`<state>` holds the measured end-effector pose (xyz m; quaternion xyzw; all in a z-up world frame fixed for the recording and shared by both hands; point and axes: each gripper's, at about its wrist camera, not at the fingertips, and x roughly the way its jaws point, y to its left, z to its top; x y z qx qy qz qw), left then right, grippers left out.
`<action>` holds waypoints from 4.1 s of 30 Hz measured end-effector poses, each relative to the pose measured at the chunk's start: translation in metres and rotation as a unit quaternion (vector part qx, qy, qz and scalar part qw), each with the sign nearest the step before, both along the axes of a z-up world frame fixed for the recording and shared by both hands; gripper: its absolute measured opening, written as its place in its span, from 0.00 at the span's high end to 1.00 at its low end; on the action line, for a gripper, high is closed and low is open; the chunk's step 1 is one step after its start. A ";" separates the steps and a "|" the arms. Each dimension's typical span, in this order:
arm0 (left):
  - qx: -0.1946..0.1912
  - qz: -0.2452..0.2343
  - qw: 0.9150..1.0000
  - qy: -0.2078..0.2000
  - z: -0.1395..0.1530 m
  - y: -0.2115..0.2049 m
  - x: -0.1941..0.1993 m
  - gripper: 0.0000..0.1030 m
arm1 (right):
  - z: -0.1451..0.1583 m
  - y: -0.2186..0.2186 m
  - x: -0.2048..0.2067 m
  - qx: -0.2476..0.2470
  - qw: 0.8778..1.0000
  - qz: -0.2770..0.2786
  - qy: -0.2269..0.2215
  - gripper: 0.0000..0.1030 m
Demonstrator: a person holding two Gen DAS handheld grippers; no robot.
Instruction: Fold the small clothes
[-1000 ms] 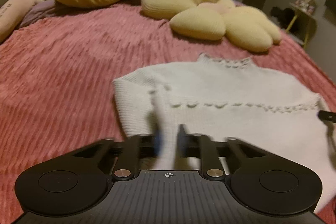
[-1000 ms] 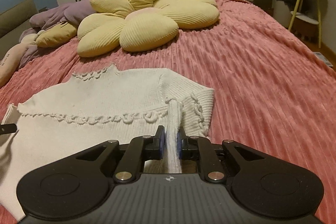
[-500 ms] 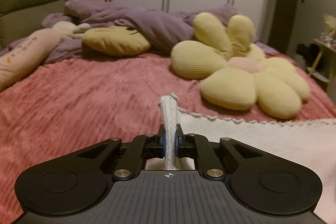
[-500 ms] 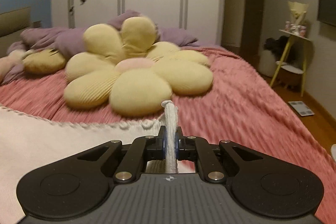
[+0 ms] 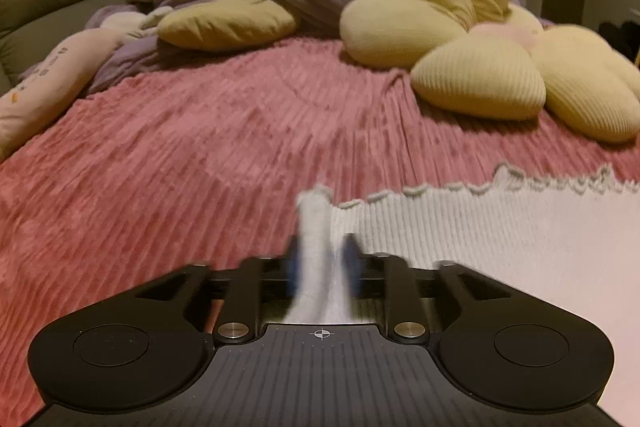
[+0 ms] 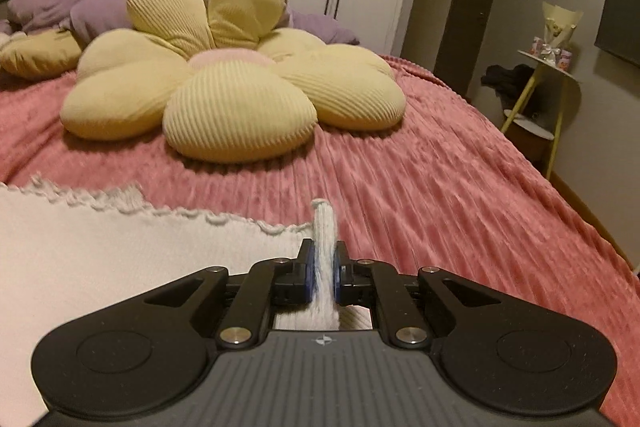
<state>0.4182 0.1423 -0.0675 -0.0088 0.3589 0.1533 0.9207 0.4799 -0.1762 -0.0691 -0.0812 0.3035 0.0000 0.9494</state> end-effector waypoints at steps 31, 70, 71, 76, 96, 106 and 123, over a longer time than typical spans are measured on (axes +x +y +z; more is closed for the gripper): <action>-0.188 0.006 0.982 0.028 0.011 0.014 -0.182 0.44 | 0.013 -0.081 -0.196 0.226 0.967 0.001 0.119 0.70; -0.306 0.011 0.952 0.007 0.011 0.056 -0.181 0.49 | 0.041 -0.047 -0.222 0.077 0.997 -0.004 0.026 0.72; -0.319 0.008 0.948 0.007 0.008 0.057 -0.177 0.47 | 0.042 -0.042 -0.223 0.080 0.996 0.006 0.026 0.72; -0.356 0.017 0.934 0.004 -0.003 0.067 -0.158 0.59 | 0.039 -0.017 -0.226 0.087 0.994 0.045 0.044 0.72; -0.397 0.015 0.918 0.000 -0.004 0.080 -0.134 0.82 | 0.028 0.032 -0.229 0.088 0.987 0.116 0.061 0.71; -0.327 -0.071 0.942 -0.022 0.075 0.017 -0.114 0.83 | 0.034 0.006 -0.229 0.105 0.990 0.084 0.047 0.71; -0.230 -0.179 0.955 0.054 0.024 -0.145 -0.083 0.56 | 0.015 -0.038 -0.216 0.066 0.996 0.001 0.053 0.70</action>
